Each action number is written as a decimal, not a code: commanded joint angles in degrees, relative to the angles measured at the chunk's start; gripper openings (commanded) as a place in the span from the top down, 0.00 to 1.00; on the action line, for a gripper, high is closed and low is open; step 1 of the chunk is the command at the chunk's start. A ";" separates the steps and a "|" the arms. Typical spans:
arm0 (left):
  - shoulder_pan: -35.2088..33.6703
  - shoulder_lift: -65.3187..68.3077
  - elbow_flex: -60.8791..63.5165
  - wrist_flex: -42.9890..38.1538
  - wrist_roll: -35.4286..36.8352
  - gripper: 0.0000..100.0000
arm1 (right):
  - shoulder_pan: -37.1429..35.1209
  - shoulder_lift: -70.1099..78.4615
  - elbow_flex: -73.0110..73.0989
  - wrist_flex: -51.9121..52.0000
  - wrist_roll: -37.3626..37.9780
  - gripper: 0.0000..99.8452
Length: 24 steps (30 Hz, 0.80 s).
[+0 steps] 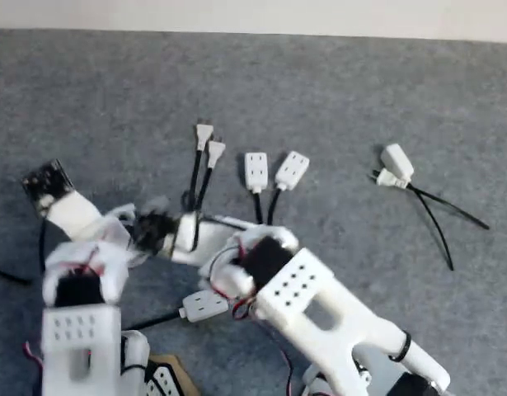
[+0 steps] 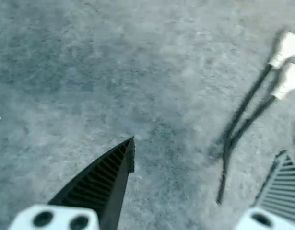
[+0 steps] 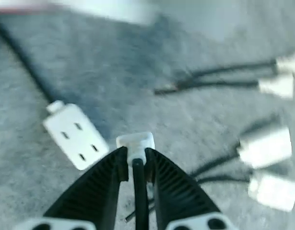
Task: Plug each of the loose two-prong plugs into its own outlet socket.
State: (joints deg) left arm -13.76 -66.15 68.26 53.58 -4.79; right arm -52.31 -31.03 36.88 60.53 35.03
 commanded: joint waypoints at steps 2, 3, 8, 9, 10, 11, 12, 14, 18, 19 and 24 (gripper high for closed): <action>-7.43 23.34 -14.73 -1.32 0.44 0.58 | -5.05 -0.31 -0.92 -1.45 4.22 1.00; -8.92 28.44 -17.98 -1.32 0.44 0.58 | -6.02 -0.31 -0.22 -1.45 4.84 1.00; -13.05 50.95 -32.40 1.14 0.44 0.58 | -7.08 -0.40 1.98 -1.45 7.82 1.00; -13.85 54.55 -34.86 1.58 0.44 0.58 | -6.99 -0.40 2.33 -1.45 7.82 1.00; -14.64 57.54 -37.05 1.67 0.62 0.58 | -6.90 -0.40 2.77 -1.45 7.82 1.00; -15.34 60.44 -38.99 1.93 0.70 0.58 | -6.99 -0.48 3.47 -1.45 7.91 1.00; -15.69 62.55 -40.48 1.93 0.70 0.58 | -7.08 -0.57 4.18 -1.45 7.91 1.00; -15.78 65.54 -42.42 1.93 0.70 0.58 | -7.25 -1.89 5.76 -1.45 8.97 1.00; -15.69 66.95 -43.30 1.93 0.70 0.57 | -7.34 -7.52 8.48 -1.19 9.41 1.00; -15.69 66.95 -43.30 1.93 0.62 0.57 | -7.34 -8.57 9.01 -1.19 9.49 1.00; -15.69 66.95 -43.21 1.93 0.53 0.57 | -7.16 -8.13 11.74 -1.45 9.49 1.00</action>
State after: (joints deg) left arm -28.97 1.10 27.30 55.25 -4.79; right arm -58.99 -37.89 48.31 60.09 43.82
